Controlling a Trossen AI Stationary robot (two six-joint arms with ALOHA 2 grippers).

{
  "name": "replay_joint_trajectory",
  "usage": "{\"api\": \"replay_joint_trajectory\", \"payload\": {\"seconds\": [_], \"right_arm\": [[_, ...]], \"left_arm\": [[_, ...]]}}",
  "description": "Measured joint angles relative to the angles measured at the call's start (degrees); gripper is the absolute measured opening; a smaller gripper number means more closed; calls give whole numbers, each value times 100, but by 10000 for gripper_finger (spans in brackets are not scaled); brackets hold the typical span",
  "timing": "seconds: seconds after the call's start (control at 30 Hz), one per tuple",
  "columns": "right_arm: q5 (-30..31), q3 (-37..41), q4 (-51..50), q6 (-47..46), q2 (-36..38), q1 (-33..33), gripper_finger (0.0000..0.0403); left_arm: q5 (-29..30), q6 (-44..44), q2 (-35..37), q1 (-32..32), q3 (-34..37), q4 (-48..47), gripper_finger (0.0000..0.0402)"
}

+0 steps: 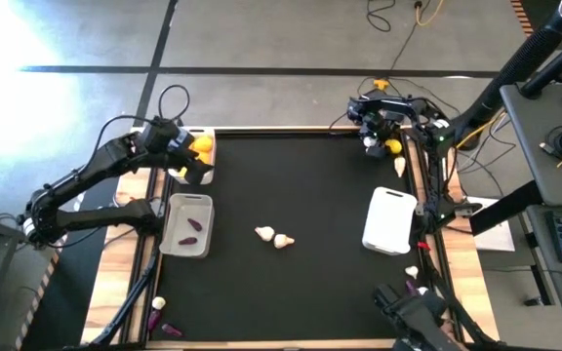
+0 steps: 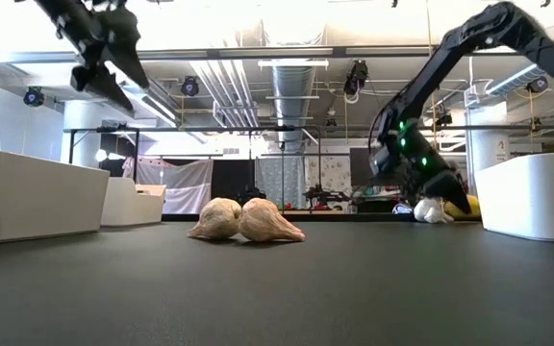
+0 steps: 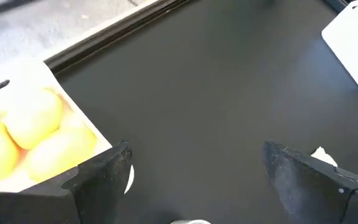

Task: Sort produce into baskets
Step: Put the yellow lemon into the top white bin

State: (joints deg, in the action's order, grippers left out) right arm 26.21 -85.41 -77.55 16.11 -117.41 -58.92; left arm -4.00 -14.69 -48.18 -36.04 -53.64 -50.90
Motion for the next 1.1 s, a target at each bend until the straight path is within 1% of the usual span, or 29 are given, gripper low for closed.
{"api": "replay_joint_trajectory", "payload": {"seconds": [0.07,0.13,0.2,0.27,0.33,0.4,0.47,0.53,0.6,0.67,0.73,0.83,0.93,1.0,1.1], "right_arm": [[-69,0,-99,-63,319,114,195],[-81,0,-124,-150,746,318,191],[-202,0,-127,-265,1228,611,193],[-629,3,-93,-534,1720,996,196],[-1272,57,180,-923,2127,1484,196],[-1818,193,803,-1316,2401,2040,194],[-2029,387,1563,-1740,2514,2668,193],[-2067,594,2363,-2124,2497,3279,193],[-2080,753,3165,-2385,2323,3817,193],[-2084,871,3801,-2514,2020,4271,193],[-2060,924,4293,-2596,1688,4583,193],[-2044,928,4696,-2663,1238,4816,194],[-2051,889,4920,-2571,883,4900,198],[-2090,838,5015,-2509,762,4944,204],[-2103,712,5019,-2371,641,4982,219]], "left_arm": [[39,214,108,-1,-229,-197,343],[53,480,214,-1,-478,-427,343],[-113,800,326,-5,-623,-565,343],[-624,1110,458,-1,-629,-561,343],[-1105,1380,602,5,-509,-420,343],[-1385,1518,732,29,-301,-218,343],[-1475,1553,808,141,-71,73,343],[-1495,1511,822,379,177,411,343],[-1467,1384,773,715,453,760,343],[-1350,1166,691,1134,792,1194,343],[-1219,892,600,1630,1191,1667,343],[-851,426,457,2409,1754,2415,343],[-156,154,306,3072,2142,3117,343],[233,49,169,3339,2315,3502,343],[358,-138,-103,3450,2507,4043,343]]}}
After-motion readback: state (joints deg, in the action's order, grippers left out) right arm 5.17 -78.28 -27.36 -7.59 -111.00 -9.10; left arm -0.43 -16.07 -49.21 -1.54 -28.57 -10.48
